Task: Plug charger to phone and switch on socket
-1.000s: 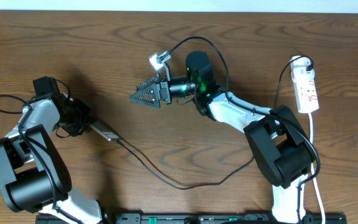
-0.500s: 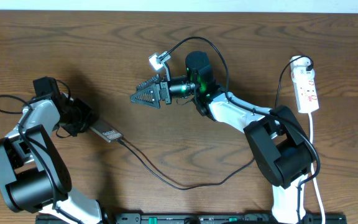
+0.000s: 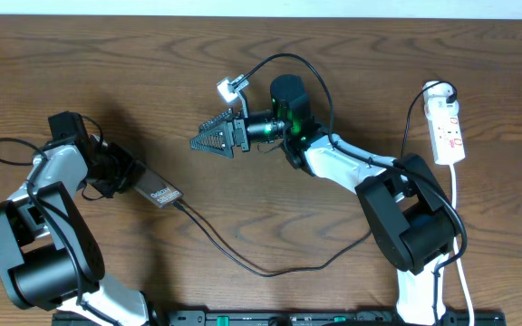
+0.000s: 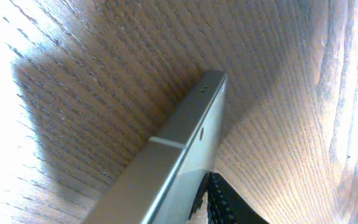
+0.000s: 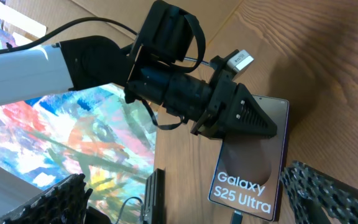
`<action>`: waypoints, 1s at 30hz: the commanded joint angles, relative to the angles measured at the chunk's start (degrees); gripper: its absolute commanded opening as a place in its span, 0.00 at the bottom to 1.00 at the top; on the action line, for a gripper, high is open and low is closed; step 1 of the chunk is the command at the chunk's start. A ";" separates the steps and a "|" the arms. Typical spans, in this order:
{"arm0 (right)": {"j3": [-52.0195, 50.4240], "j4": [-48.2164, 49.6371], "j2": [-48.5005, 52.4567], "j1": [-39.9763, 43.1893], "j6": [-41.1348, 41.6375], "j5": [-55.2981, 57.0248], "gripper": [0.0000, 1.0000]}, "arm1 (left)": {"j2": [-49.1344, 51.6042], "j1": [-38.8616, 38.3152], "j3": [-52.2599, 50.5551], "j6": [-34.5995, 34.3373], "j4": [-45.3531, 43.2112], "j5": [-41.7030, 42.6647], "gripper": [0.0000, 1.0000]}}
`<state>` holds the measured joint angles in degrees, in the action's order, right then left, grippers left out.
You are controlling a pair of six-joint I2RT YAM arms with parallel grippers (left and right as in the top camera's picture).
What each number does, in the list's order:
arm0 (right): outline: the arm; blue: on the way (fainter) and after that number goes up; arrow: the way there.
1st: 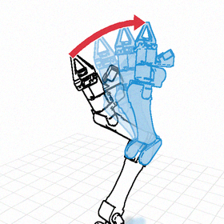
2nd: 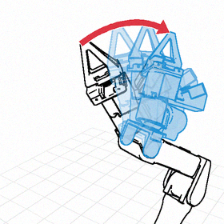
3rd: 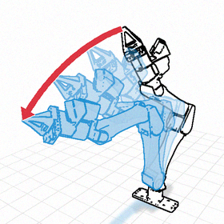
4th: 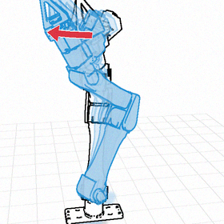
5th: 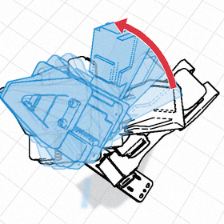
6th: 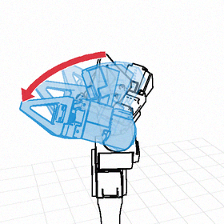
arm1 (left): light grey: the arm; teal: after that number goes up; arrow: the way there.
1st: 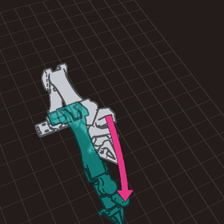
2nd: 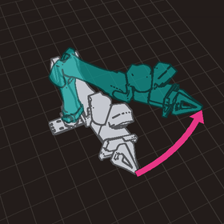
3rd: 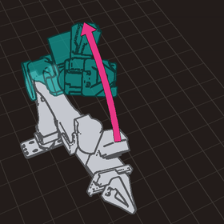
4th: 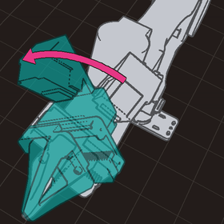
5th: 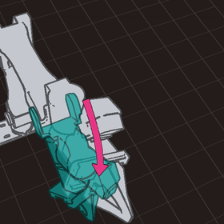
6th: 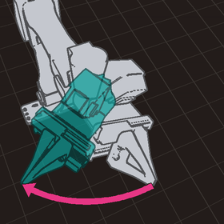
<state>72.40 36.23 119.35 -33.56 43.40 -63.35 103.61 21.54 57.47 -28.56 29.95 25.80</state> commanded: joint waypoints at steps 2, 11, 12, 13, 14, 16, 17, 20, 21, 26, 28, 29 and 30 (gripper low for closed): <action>0.98 -0.02 -0.87 -0.42 -0.83 -0.20 0.99 | 0.26 -0.13 -1.01 -0.02 0.87 -1.18 0.35; 0.98 -0.02 -0.87 -0.42 -0.83 -0.20 0.99 | 0.26 -0.13 -1.01 0.00 1.20 -1.18 0.38; 0.98 -0.02 -0.87 -0.42 -0.83 -0.22 0.99 | 0.26 -0.13 -1.01 0.00 1.25 -1.20 0.40; 0.98 -0.02 -0.87 -0.42 -0.85 -0.22 0.99 | 0.26 -0.13 -1.01 0.04 1.29 -1.20 0.40; 0.98 -0.02 -0.87 -0.42 -0.83 -0.22 0.99 | 0.26 -0.13 -1.01 0.33 1.31 -1.18 0.40; 0.98 -0.02 -0.87 -0.42 -0.85 -0.20 0.99 | 0.26 -0.13 -1.01 0.42 1.49 -1.20 0.41; 0.98 -0.02 -0.87 -0.44 -0.85 -0.20 0.99 | 0.26 -0.13 -1.01 0.42 1.57 -1.20 0.41; 0.98 -0.02 -0.87 -0.46 -0.85 -0.22 0.99 | 0.26 -0.13 -1.01 0.42 1.70 -1.20 0.41; 0.98 -0.02 -0.87 -0.44 -0.85 -0.20 0.99 | 0.26 -0.13 -1.01 0.42 1.70 -1.20 0.41; 0.98 -0.02 -0.87 -0.46 -0.85 -0.20 0.99 | 0.26 -0.13 -1.01 0.42 1.75 -1.20 0.41; 0.98 -0.02 -0.87 -0.46 -0.85 -0.20 0.99 | 0.26 -0.13 -1.01 0.42 1.81 -1.20 0.41; 0.98 -0.02 -0.87 -0.46 -0.85 -0.22 0.99 | 0.26 -0.13 -1.01 0.42 1.88 -1.20 0.41; 0.98 -0.02 -0.87 -0.46 -0.85 -0.20 0.99 | 0.26 -0.13 -1.01 0.42 1.92 -1.20 0.41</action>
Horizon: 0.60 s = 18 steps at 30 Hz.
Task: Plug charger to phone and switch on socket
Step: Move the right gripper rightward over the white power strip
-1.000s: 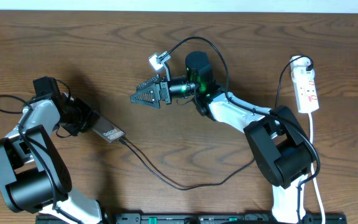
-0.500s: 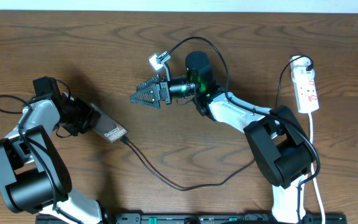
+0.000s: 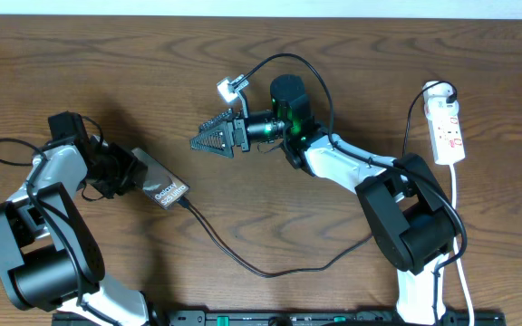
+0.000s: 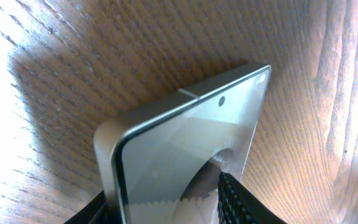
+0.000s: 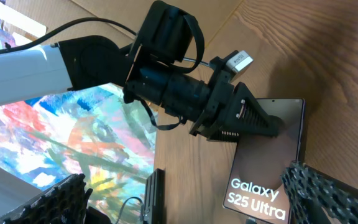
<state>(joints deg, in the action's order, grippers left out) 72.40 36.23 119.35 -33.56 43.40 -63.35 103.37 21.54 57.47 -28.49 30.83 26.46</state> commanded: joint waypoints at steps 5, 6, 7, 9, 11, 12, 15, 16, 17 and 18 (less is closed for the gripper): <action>0.98 -0.02 -0.87 -0.46 -0.83 -0.22 0.99 | 0.50 -0.13 -1.01 0.35 1.07 -1.86 0.41; 0.98 -0.02 -0.87 -0.46 -0.83 -0.22 0.99 | 0.50 -0.13 -1.01 0.35 1.09 -1.86 0.41; 0.98 -0.02 -0.87 -0.46 -0.85 -0.22 0.99 | 0.50 -0.13 -1.01 0.35 1.09 -1.86 0.41; 0.98 -0.02 -0.87 -0.46 -0.85 -0.22 0.99 | 0.50 -0.13 -1.01 0.35 1.07 -1.86 0.41; 0.98 -0.02 -0.87 -0.46 -0.83 -0.22 0.99 | 0.50 -0.13 -1.01 0.35 1.07 -1.86 0.41; 0.98 -0.02 -0.87 -0.46 -0.83 -0.22 0.99 | 0.50 -0.13 -1.01 0.35 1.07 -1.86 0.41; 0.98 -0.04 -0.87 -0.46 -0.83 -0.22 0.99 | 0.50 -0.13 -1.01 0.37 1.07 -2.12 0.41; 0.98 -0.04 -0.87 -0.46 -0.83 -0.22 0.99 | 0.50 -0.13 -1.01 0.39 1.07 -2.47 0.41; 0.98 -0.04 -0.87 -0.46 -0.83 -0.22 0.99 | 0.50 -0.13 -1.01 0.39 1.07 -3.06 0.49; 0.98 -0.04 -0.87 -0.46 -0.83 -0.22 0.99 | 0.50 -0.13 -1.01 0.74 1.03 -3.45 0.56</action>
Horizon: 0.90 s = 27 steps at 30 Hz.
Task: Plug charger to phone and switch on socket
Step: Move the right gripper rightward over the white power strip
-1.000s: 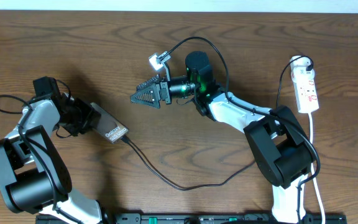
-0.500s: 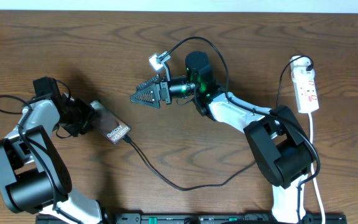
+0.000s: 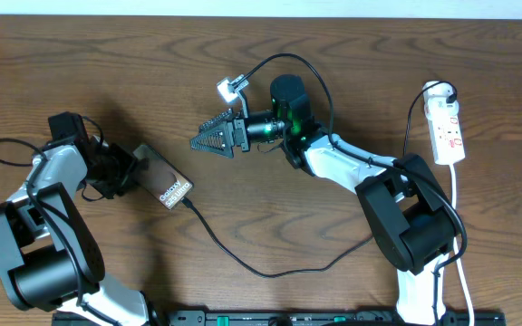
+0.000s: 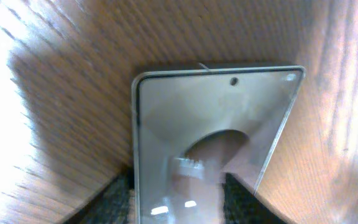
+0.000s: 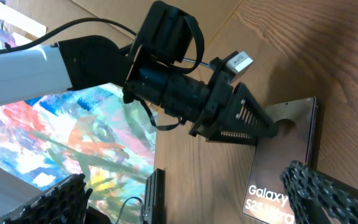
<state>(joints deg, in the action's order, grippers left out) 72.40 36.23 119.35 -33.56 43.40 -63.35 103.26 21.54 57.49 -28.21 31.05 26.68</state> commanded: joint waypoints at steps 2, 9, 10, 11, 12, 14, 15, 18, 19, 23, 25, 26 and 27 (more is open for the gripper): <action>0.98 -0.66 -0.87 -0.46 -0.92 -0.22 0.99 | 0.59 -0.07 -1.03 1.97 0.59 -3.78 0.69; 0.98 -10.71 -0.87 -0.11 -7.82 -0.17 0.99 | -1.40 -0.02 -1.01 3.98 0.17 -3.76 0.89; 0.98 -11.80 -0.87 0.02 -8.52 -0.17 0.99 | -2.16 -0.02 -1.01 3.96 0.13 -3.76 0.89; 0.98 -12.66 -0.87 0.20 -8.96 -0.15 0.99 | -3.08 -0.02 -0.98 3.96 0.15 -3.74 0.89; 0.98 -13.44 -0.87 0.44 -9.33 -0.17 0.99 | -4.11 -0.02 -0.98 3.98 0.15 -3.72 0.89; 0.98 -15.41 -0.87 1.03 -10.29 0.22 0.99 | -6.58 -0.02 -0.98 4.09 0.22 -3.43 0.90; 0.98 -16.87 -0.87 1.36 -10.54 0.87 0.99 | -8.02 -0.02 -0.98 4.50 0.22 -2.69 0.90; 0.98 -22.97 -0.87 2.56 -11.41 3.98 0.99 | -13.20 -0.04 -0.98 7.02 0.44 0.66 0.90; 0.98 -25.92 -0.87 3.10 -12.31 5.44 0.99 | -14.95 -0.04 -0.98 7.67 0.63 1.60 0.90; 1.07 -38.84 -1.31 5.11 -14.40 14.53 0.99 | -21.59 -0.09 -0.98 8.28 1.97 2.51 0.90; 1.20 -47.41 -2.62 6.21 -15.39 22.93 0.99 | -24.85 -0.09 -0.98 8.26 2.78 2.51 0.90; 1.40 -51.41 -3.58 6.73 -16.11 26.69 0.99 | -26.18 -0.09 -0.98 8.26 3.08 2.54 0.90; 1.70 -55.30 -4.79 7.28 -16.76 30.23 0.99 | -27.50 -0.09 -0.98 8.26 3.39 2.58 0.91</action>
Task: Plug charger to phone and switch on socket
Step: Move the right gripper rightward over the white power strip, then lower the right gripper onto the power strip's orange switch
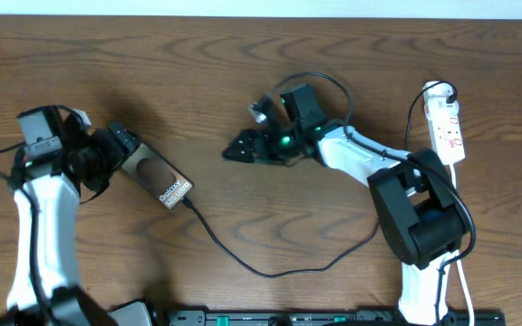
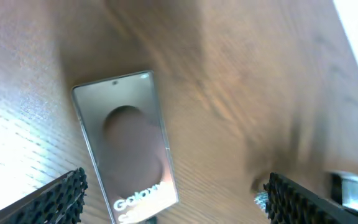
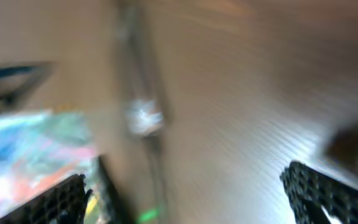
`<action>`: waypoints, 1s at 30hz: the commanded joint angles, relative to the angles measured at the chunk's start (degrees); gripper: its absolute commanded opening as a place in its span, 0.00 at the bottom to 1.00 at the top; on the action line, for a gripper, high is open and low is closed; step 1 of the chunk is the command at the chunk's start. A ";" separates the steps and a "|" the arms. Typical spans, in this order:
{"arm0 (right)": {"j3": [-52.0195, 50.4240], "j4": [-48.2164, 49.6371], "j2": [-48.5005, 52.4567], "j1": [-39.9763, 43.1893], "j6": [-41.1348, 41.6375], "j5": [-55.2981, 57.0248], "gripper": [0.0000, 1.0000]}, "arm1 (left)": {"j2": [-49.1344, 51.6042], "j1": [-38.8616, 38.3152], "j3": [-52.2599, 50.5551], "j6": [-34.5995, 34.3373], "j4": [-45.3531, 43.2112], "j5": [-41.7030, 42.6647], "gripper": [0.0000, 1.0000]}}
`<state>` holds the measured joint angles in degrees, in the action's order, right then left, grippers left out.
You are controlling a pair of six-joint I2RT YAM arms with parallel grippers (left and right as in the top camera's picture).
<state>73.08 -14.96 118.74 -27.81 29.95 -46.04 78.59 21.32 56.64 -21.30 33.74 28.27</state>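
Note:
The phone [image 1: 157, 177] lies flat and face up on the table, its screen reading "Galaxy S25 Ultra". It also fills the middle of the left wrist view [image 2: 126, 144]. The black charger cable [image 1: 261, 271] is plugged into its lower end and loops right toward the white power strip [image 1: 447, 122]. My left gripper [image 1: 114, 145] hangs open above the phone's top end, holding nothing [image 2: 179, 205]. My right gripper [image 1: 241, 150] is open over the table's middle, pointing left. Its wrist view [image 3: 185, 199] is blurred.
The power strip lies at the far right edge with its own white cord [image 1: 460, 235] running down to the front. The cable loop crosses the front middle of the wooden table [image 1: 107, 63]. A black rail [image 1: 270, 318] lines the front edge.
My left gripper, then low at the phone's top end with a finger on each side, is now open and raised clear of it. The right gripper has shifted right and tilted downward.
At first my left gripper held the plugged-in phone tipped up on its edge. A second later the phone leaned flatter, then it lay face up on the table. Now the left gripper is off it. The right gripper stayed open and still until its latest shift.

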 commanded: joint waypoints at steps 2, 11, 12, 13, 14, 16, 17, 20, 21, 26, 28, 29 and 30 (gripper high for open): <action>1.79 -11.47 -7.61 2.84 -3.69 19.71 0.99 | -4.92 0.09 -0.13 1.31 1.03 1.44 0.91; 2.21 -27.17 -32.06 8.83 -6.25 40.76 0.99 | -7.45 0.09 -0.17 1.42 2.36 5.97 0.91; 2.21 -27.82 -35.01 9.62 -6.73 43.69 0.99 | -7.37 0.07 -0.17 1.73 2.73 5.70 0.91; 2.21 -28.39 -37.90 10.54 -6.91 46.97 0.99 | -7.32 0.09 -0.17 2.32 2.97 5.60 0.91; 2.21 -28.92 -40.74 11.58 -6.88 50.34 0.99 | -7.32 0.09 -0.17 2.97 3.19 5.62 0.90; 2.21 -29.49 -45.86 14.32 -6.86 56.52 0.99 | -7.30 0.09 -0.17 3.72 3.58 5.60 0.90; 2.21 -29.66 -48.43 16.44 -6.88 59.32 0.99 | -7.30 0.09 -0.17 3.72 3.65 5.60 0.91; 2.21 -29.90 -52.89 23.50 -9.18 61.48 0.99 | -7.30 0.09 -0.17 3.74 3.63 5.60 0.91; 2.21 -30.08 -53.53 26.21 -10.32 60.83 0.99 | -7.30 0.09 -0.17 3.74 3.63 5.60 0.90; 2.25 -31.23 -50.42 43.32 -17.75 47.50 0.99 | -7.21 0.09 -0.17 3.74 3.54 5.60 0.91; 2.89 -31.76 -46.95 50.45 -20.81 37.86 0.99 | -7.21 0.09 -0.17 3.74 3.52 5.62 0.91; 3.67 -32.54 -44.78 53.77 -22.38 32.89 0.99 | -7.21 0.09 -0.17 3.74 3.52 5.60 0.90; 4.79 -33.64 -42.36 56.81 -24.11 28.09 0.99 | -7.21 0.09 -0.17 3.74 3.52 5.62 0.91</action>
<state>75.79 -47.20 71.46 22.39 13.02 -2.09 71.16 21.32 56.64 -18.98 37.17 33.12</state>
